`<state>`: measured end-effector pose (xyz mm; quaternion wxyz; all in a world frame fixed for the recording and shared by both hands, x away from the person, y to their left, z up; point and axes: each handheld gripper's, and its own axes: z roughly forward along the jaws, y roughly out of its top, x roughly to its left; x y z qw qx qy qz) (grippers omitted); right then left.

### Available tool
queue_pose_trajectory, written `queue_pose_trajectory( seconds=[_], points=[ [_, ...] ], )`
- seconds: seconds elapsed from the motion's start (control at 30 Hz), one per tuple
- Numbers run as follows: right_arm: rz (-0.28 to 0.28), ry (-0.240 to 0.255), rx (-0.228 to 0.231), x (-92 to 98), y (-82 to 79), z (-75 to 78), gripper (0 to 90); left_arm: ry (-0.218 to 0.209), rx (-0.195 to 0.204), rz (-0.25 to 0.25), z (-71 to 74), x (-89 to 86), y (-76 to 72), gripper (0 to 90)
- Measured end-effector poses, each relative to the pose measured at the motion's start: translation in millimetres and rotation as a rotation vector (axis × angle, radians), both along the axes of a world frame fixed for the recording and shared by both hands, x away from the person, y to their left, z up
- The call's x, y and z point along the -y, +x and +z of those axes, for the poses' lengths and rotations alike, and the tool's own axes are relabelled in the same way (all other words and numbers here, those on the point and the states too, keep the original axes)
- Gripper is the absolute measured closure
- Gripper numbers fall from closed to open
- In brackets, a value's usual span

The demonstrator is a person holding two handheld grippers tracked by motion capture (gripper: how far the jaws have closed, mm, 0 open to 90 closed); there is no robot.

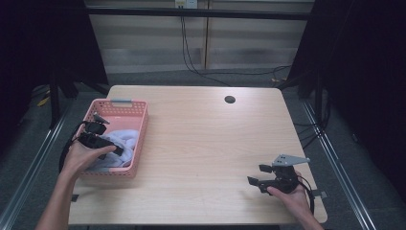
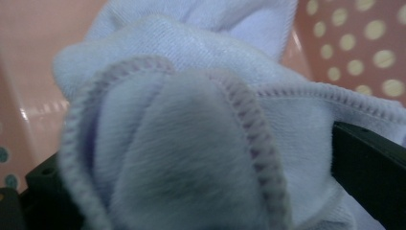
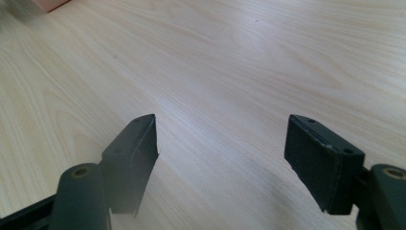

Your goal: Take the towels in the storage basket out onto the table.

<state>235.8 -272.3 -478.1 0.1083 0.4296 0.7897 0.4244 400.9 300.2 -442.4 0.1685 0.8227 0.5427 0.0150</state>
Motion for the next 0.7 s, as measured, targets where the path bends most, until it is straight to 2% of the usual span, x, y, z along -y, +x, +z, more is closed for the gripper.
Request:
queue_pose_trajectory(
  seconds=[0.03,0.17,0.27,0.43,0.47,0.5,0.53,0.6,0.67,0.7],
  points=[
    [0.003,0.004,0.001,-0.2,0.1,-0.2,26.9,-0.011,-0.035,0.012,-2.1,0.0,4.5,0.0],
    [0.005,0.001,0.004,-0.5,-0.4,0.0,27.5,-0.006,-0.083,0.006,-5.3,0.9,10.5,0.0],
    [-0.001,-0.004,-0.008,-0.6,0.1,-0.8,27.7,0.005,-0.089,0.003,-10.5,0.6,11.9,0.0],
    [0.003,-0.001,-0.007,0.4,0.4,-0.6,28.0,0.023,-0.123,0.002,-14.4,5.0,13.7,0.0],
    [0.004,-0.003,-0.006,0.5,0.6,-0.9,28.2,0.043,-0.142,-0.009,-15.7,7.5,16.3,0.0],
    [0.004,-0.004,-0.009,0.2,0.4,-0.7,28.4,0.054,-0.138,0.002,-17.7,9.6,16.6,0.0],
    [0.004,-0.002,-0.010,0.0,0.2,-0.5,28.5,0.080,-0.140,-0.017,-19.3,12.2,16.7,0.0],
    [0.007,-0.002,-0.011,-0.1,0.0,-0.3,28.5,0.114,-0.131,-0.015,-20.8,17.0,15.5,0.0],
    [0.007,-0.003,-0.008,0.2,0.3,-0.6,28.5,0.154,-0.122,-0.033,-21.2,22.5,14.0,4.6],
    [0.008,-0.003,-0.008,0.4,0.5,-0.7,28.5,0.157,-0.129,-0.036,-20.4,21.8,15.2,6.0]
  ],
)
